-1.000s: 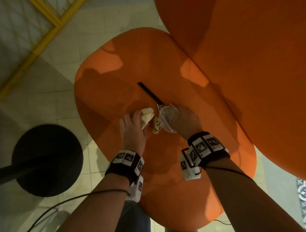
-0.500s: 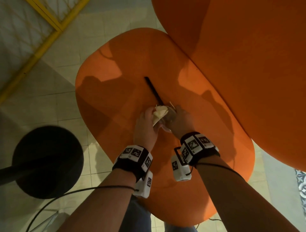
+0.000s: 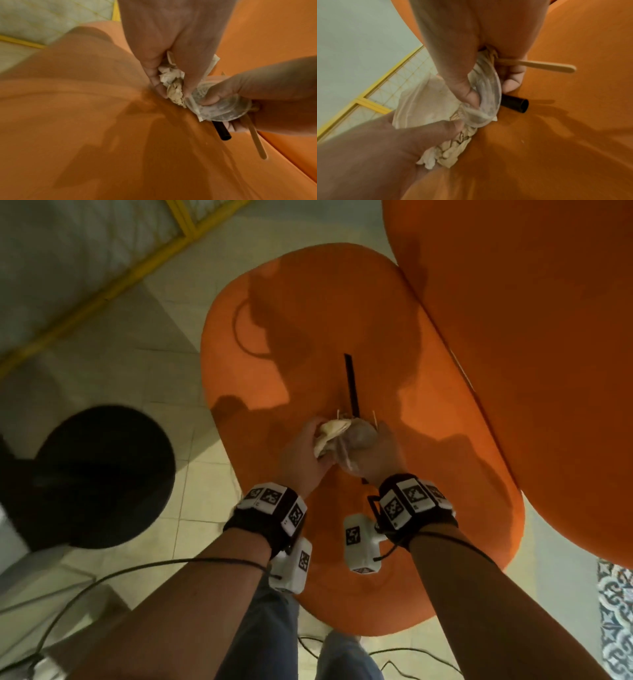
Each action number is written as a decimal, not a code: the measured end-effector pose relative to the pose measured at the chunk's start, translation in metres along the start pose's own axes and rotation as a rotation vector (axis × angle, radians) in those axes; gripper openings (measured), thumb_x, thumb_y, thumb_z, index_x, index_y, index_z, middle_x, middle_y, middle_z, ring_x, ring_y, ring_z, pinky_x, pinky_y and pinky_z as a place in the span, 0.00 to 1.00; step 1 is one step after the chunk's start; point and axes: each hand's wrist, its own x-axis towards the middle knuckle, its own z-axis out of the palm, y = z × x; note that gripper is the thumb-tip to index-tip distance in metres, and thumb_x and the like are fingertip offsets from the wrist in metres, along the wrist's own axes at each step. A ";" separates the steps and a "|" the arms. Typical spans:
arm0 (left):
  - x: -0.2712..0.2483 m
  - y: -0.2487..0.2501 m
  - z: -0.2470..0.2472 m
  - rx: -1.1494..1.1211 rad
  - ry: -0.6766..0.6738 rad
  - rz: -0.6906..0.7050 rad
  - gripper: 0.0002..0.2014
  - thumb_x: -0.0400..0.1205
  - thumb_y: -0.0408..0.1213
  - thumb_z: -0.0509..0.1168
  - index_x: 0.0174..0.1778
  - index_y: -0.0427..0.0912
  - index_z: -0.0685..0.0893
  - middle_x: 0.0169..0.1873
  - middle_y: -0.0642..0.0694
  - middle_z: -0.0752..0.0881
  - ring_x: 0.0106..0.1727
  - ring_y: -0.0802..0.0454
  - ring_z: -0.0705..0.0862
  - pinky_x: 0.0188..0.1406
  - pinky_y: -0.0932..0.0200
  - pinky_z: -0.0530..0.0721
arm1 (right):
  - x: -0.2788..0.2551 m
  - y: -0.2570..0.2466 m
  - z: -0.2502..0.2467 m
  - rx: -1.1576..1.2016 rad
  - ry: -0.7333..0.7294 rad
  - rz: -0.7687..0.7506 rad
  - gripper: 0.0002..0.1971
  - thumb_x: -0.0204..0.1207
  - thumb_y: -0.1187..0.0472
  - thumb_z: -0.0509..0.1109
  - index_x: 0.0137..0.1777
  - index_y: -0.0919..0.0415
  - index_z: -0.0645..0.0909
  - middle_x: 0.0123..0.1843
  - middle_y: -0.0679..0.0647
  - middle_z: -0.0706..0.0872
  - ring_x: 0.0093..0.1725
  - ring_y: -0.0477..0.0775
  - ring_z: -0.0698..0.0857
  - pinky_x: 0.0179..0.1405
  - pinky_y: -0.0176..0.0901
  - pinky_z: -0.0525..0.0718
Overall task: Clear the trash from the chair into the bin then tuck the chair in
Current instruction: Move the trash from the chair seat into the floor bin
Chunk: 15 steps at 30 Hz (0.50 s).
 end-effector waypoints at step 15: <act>-0.240 -0.127 -0.075 -0.822 0.796 -0.397 0.23 0.73 0.23 0.71 0.62 0.43 0.78 0.39 0.50 0.85 0.35 0.56 0.81 0.32 0.66 0.81 | -0.175 0.004 0.136 -0.250 -0.500 -0.219 0.15 0.65 0.70 0.75 0.51 0.61 0.78 0.41 0.50 0.80 0.41 0.51 0.81 0.44 0.47 0.84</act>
